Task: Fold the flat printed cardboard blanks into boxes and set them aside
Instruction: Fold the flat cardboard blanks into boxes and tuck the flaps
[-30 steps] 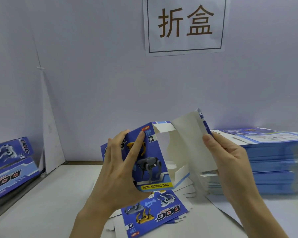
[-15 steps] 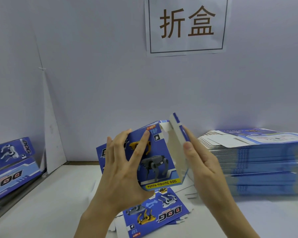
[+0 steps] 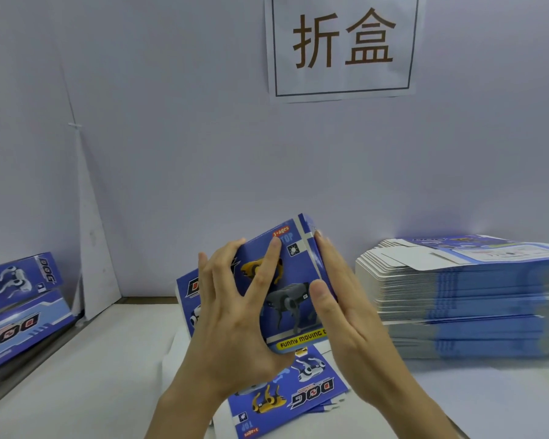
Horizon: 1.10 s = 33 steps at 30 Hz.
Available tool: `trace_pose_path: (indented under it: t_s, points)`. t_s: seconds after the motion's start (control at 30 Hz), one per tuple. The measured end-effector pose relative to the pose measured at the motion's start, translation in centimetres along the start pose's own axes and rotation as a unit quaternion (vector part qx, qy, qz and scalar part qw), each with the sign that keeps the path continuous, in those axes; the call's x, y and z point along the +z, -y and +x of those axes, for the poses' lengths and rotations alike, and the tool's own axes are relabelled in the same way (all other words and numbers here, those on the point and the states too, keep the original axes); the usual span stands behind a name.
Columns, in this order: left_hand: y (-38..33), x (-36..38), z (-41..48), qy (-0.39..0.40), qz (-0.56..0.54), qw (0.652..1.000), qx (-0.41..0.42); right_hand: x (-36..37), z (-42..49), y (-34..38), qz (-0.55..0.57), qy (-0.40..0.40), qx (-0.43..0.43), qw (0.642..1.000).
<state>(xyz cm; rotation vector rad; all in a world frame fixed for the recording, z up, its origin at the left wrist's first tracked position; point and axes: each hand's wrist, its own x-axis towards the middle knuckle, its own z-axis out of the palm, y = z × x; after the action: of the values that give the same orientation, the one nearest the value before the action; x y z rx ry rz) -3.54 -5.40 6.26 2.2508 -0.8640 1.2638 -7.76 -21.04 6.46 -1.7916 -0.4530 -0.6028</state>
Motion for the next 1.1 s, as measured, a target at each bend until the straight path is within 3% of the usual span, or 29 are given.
trace_pose_path:
  t_s: [0.23,0.87,1.1]
  points:
    - [0.3,-0.4,0.1,0.029,-0.002,0.999,0.015,-0.5,-0.2,0.0,0.04,0.029,-0.017,0.999]
    - [-0.4,0.2,0.0,0.009,-0.059,0.998,0.0,-1.3,-0.1,1.4,-0.18,0.044,-0.057,0.981]
    - [0.2,0.2,0.0,0.006,-0.067,0.998,0.015,-1.4,-0.4,1.8,-0.147,0.068,-0.028,0.986]
